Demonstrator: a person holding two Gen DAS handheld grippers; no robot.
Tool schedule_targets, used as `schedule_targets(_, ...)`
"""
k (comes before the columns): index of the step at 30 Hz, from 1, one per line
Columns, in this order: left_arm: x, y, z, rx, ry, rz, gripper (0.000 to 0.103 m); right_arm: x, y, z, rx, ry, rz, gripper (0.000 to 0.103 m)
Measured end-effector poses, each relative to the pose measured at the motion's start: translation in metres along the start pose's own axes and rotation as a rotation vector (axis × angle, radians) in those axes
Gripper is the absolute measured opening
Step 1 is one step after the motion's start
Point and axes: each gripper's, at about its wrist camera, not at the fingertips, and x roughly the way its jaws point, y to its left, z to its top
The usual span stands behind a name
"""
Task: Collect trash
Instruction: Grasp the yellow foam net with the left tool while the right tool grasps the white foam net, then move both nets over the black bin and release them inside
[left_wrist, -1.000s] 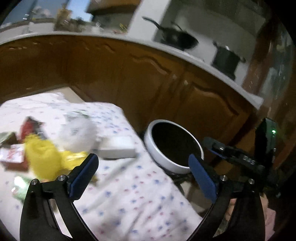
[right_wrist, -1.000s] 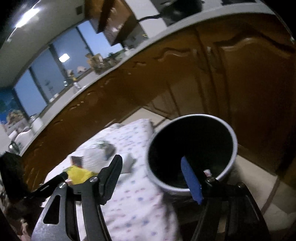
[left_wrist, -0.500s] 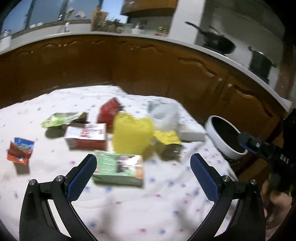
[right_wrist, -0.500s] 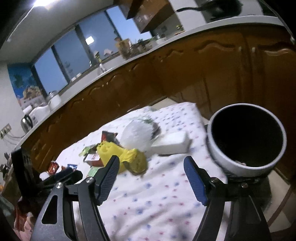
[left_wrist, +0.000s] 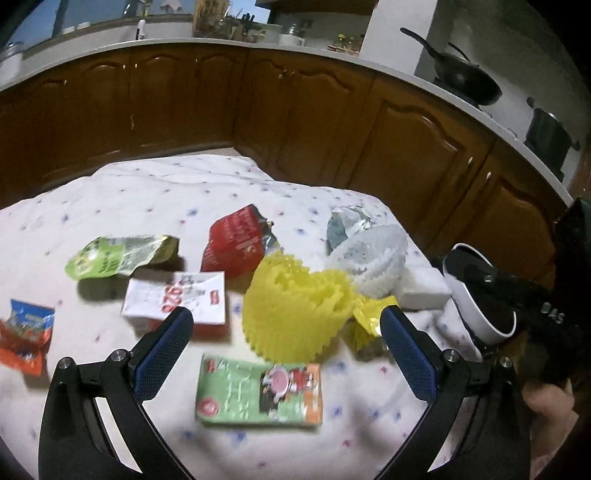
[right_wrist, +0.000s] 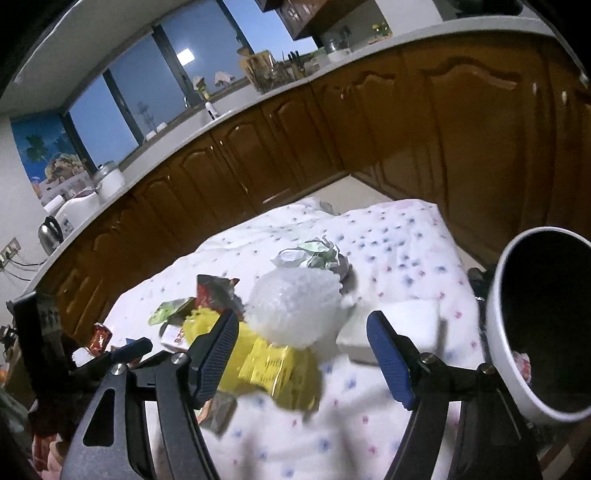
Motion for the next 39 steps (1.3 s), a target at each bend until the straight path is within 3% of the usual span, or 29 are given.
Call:
schedule_targets(4, 0.015, -0.003, 0.009, 0.007, 0.014, 0.017, 0.102, 0.029, 0.000, 0.006, -0.013, 0.044, -0.003, 0.074)
schedule_targets(6, 0.023, -0.004, 0.010, 0.007, 0.036, 0.014, 0.090, 0.041, -0.002, 0.005, -0.017, 0.071, -0.012, 0.065)
schedule_targets(7, 0.028, -0.004, 0.009, 0.008, 0.054, 0.010, 0.077, 0.047, -0.004, 0.004, -0.016, 0.086, -0.013, 0.056)
schedule_targets(8, 0.031, -0.004, 0.009, 0.008, 0.065, 0.004, 0.058, 0.051, -0.006, 0.002, -0.012, 0.106, -0.009, 0.029)
schedule_targets(9, 0.034, -0.004, 0.007, 0.010, 0.078, -0.011, 0.047, 0.051, -0.007, 0.000, -0.006, 0.111, -0.005, 0.010)
schedule_targets(10, 0.034, -0.003, 0.005, 0.010, 0.084, -0.022, 0.029, 0.047, -0.007, -0.001, -0.006, 0.099, 0.002, 0.010)
schedule_targets(13, 0.025, -0.006, 0.003, 0.009, 0.067, -0.038, 0.015, 0.029, -0.004, -0.004, -0.023, 0.057, 0.012, 0.006)
schedule_targets(22, -0.024, -0.022, 0.012, 0.032, -0.041, -0.095, 0.012, -0.037, -0.003, 0.007, -0.023, -0.086, 0.037, 0.004)
schedule_targets(28, -0.056, -0.037, 0.029, 0.042, -0.112, -0.133, 0.012, -0.079, -0.027, 0.011, 0.021, -0.163, 0.011, 0.004)
schedule_targets(39, -0.040, -0.102, 0.033, 0.096, -0.071, -0.243, 0.012, -0.136, -0.090, -0.009, 0.109, -0.206, -0.117, 0.004)
